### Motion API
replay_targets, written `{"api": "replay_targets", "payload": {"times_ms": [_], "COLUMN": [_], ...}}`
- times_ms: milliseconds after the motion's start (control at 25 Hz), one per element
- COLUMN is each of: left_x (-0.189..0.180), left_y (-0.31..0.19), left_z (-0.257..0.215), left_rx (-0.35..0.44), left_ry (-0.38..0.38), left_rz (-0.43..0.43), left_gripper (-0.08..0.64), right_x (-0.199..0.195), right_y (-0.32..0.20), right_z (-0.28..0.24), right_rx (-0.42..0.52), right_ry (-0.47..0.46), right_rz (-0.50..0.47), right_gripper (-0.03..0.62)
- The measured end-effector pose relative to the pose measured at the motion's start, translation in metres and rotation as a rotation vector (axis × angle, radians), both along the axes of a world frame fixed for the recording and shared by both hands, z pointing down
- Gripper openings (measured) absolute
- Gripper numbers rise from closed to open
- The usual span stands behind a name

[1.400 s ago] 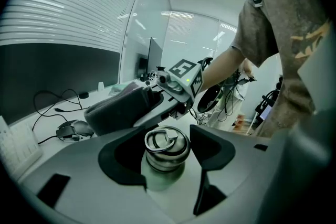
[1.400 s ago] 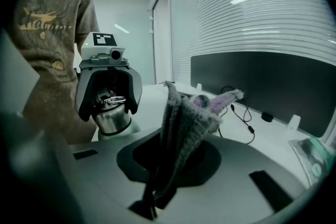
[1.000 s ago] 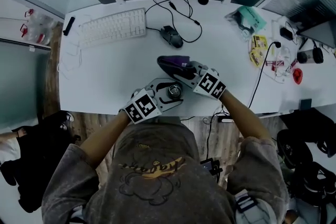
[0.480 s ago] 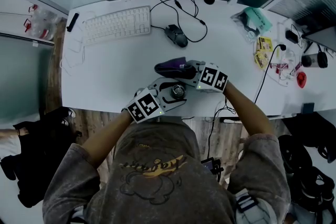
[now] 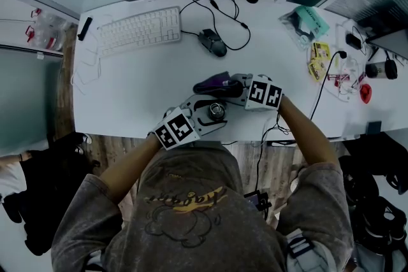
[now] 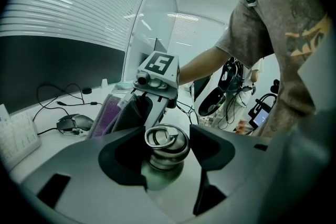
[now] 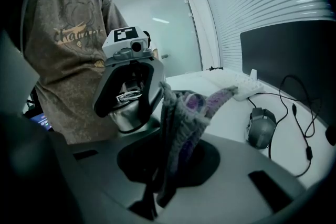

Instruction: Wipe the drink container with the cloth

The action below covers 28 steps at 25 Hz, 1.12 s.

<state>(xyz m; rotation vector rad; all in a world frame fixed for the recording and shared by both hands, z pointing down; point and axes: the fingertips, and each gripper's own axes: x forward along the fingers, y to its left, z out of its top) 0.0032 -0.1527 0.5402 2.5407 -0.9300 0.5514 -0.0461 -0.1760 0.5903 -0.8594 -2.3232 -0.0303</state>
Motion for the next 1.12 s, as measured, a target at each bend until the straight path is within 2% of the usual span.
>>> {"api": "replay_targets", "payload": {"times_ms": [680, 1120], "left_x": [0.0, 0.0], "left_y": [0.002, 0.004], "left_z": [0.001, 0.003], "left_rx": [-0.018, -0.034], "left_ry": [0.005, 0.002], "left_rz": [0.048, 0.086], "left_gripper": [0.272, 0.272], "right_x": [0.036, 0.051], "right_y": [0.003, 0.011], "right_z": [0.006, 0.009], "right_rx": [0.022, 0.024], "right_ry": [0.07, 0.08], "right_rz": [0.122, 0.292], "right_gripper": [0.048, 0.048]}}
